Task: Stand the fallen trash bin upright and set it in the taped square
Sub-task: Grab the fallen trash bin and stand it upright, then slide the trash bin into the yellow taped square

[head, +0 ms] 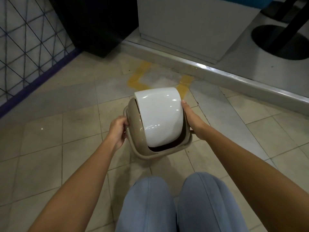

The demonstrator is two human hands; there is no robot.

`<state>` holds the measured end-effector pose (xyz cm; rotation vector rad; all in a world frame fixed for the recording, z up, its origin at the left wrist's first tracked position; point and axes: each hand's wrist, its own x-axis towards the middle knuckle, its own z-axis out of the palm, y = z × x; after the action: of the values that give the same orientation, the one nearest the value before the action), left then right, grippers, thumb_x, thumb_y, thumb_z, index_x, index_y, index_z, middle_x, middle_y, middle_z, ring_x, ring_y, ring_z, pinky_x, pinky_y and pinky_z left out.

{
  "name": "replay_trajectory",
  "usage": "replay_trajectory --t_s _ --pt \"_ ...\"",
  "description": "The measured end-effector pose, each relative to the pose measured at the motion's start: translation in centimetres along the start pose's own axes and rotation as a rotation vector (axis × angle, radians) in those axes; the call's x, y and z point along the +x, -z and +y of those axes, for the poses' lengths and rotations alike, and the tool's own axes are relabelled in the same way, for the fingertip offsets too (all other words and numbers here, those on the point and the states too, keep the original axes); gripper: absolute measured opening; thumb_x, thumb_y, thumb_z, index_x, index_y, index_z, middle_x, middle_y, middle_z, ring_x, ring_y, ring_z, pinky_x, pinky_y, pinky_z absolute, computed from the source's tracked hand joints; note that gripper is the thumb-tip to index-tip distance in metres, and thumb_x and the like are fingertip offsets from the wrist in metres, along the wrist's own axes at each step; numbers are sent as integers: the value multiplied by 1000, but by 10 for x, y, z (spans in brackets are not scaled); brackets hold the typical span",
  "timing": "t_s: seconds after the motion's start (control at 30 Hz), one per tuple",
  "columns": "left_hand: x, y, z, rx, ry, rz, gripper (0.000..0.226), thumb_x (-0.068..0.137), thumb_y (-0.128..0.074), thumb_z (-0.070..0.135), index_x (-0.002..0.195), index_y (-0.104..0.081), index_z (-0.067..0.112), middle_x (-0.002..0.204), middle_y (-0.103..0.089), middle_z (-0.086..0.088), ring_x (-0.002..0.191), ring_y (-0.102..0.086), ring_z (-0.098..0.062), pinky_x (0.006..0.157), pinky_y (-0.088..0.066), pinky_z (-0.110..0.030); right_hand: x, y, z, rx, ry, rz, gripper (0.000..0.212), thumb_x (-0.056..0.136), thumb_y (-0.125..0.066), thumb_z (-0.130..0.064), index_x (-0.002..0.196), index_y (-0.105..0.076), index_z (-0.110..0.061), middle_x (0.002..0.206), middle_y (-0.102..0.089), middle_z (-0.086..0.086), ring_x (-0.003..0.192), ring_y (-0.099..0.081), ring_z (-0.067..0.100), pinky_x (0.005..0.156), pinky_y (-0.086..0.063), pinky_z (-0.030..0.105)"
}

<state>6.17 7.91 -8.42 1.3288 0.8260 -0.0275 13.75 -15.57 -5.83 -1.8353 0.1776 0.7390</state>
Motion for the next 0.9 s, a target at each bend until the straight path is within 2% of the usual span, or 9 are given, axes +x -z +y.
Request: replay_trajectory --t_s 0.1,0.2,0.3,0.43,0.5,0.6,0.73,0.8,0.9 --pt "1 0 -10 -22 3 -19 21 73 -40 9 56 -36 20 54 -32 1 47 -29 -14 41 -20 -24 -1 1 -1 -47 -24 39 92 72 -23 -85 137 -45 -23 129 -57 1 111 -54 20 89 -41 35" --pt "1 -2 -18 -55 0 -24 19 77 -42 12 61 -40 21 58 -39 2 50 -35 -13 38 -27 -20 -3 3 -1 -73 -31 69 104 64 -28 -89 142 -39 -22 138 -54 4 122 -51 25 101 -41 44" --pt "3 -4 -19 -80 -16 -40 14 79 -43 13 68 -46 21 62 -44 2 55 -41 -13 45 -34 -24 -4 4 3 -64 -23 79 103 63 -32 -88 143 -38 -22 139 -53 3 123 -51 25 102 -42 45" --pt "4 -4 -16 -61 -50 -4 5 83 -49 20 84 -54 18 66 -52 3 57 -46 -12 46 -37 -21 -2 5 10 -34 7 83 92 74 -36 -80 143 -35 -18 139 -51 5 114 -52 22 89 -42 38" --pt "2 -5 -15 -66 -52 19 17 84 -52 23 98 -58 14 73 -59 2 61 -51 -11 46 -41 -19 -2 5 12 -25 12 78 89 78 -37 -77 143 -32 -16 139 -50 5 111 -50 21 89 -41 38" --pt "1 -4 -12 -56 -65 23 27 86 -53 21 112 -58 15 86 -66 0 71 -59 -12 56 -46 -24 -5 7 12 -28 26 63 85 81 -39 -73 142 -31 -16 137 -49 5 115 -51 24 92 -43 40" --pt "0 6 -13 71 -113 -16 44 87 -48 13 130 -45 20 97 -63 -6 80 -60 -15 69 -49 -28 -14 15 15 -98 61 -54 85 75 -50 -70 143 -28 -23 129 -50 1 101 -56 13 79 -46 30" --pt "-2 10 -15 79 -122 -64 54 86 -46 12 138 -37 21 107 -61 -10 93 -61 -20 81 -49 -32 -17 16 18 -202 138 -100 99 64 -62 -67 145 -24 -24 128 -47 -4 107 -54 14 85 -47 29" --pt "-10 12 -18 4 -124 -138 66 80 -48 12 142 -30 24 116 -61 -11 105 -59 -23 86 -47 -33 -16 13 25 -351 267 -140 108 55 -82 -57 143 -30 -23 139 -46 -2 127 -47 19 103 -46 43"
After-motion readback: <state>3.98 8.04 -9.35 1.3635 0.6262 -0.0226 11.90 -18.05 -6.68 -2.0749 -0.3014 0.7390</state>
